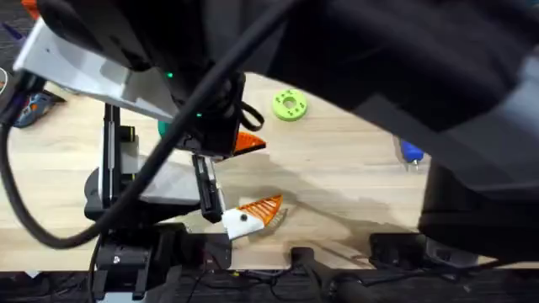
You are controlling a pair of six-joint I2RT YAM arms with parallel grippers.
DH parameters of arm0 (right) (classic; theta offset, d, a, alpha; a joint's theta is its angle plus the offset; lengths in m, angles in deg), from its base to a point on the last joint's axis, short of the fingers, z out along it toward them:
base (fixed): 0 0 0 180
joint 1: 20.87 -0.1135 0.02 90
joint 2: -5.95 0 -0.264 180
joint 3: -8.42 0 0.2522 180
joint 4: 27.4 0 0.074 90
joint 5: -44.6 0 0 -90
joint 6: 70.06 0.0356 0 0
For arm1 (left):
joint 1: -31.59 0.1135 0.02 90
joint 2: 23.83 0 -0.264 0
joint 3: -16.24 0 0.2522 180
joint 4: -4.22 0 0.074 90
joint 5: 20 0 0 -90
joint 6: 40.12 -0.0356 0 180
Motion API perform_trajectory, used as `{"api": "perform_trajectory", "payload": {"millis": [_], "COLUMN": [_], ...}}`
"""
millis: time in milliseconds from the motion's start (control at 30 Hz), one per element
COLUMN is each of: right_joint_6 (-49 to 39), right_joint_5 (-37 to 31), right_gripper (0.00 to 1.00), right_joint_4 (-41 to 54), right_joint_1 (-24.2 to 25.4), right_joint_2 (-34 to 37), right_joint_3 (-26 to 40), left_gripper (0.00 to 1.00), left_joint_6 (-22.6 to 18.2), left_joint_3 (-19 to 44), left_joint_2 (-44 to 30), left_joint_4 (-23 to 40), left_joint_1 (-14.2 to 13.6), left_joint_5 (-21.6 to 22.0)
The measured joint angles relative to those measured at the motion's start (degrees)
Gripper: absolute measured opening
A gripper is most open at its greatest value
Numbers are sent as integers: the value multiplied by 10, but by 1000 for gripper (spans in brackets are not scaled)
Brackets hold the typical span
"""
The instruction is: Pick up the gripper from the table and insert it into the empty holder that is missing its gripper. Then pick up a screw, insert it into the mounting hole, and use the screwdriver to tighten it. Finally, clean up the table by picking up the vegetable and placing it into the bucket.
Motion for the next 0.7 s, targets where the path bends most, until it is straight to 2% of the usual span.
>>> {"api": "perform_trajectory", "payload": {"millis": [133,700], "right_joint_6": [0,0], "right_joint_5": [0,0], "right_gripper": [6,6], "right_joint_4": [-6,-8], "right_joint_1": [0,0], "right_joint_2": [12,12], "right_joint_3": [0,1], "left_gripper": [985,985], "left_joint_6": [11,10], "left_joint_3": [0,0], "left_joint_2": [-1,-1], "left_joint_4": [1,1], "left_joint_1": [0,0], "left_joint_5": [0,-2]}}
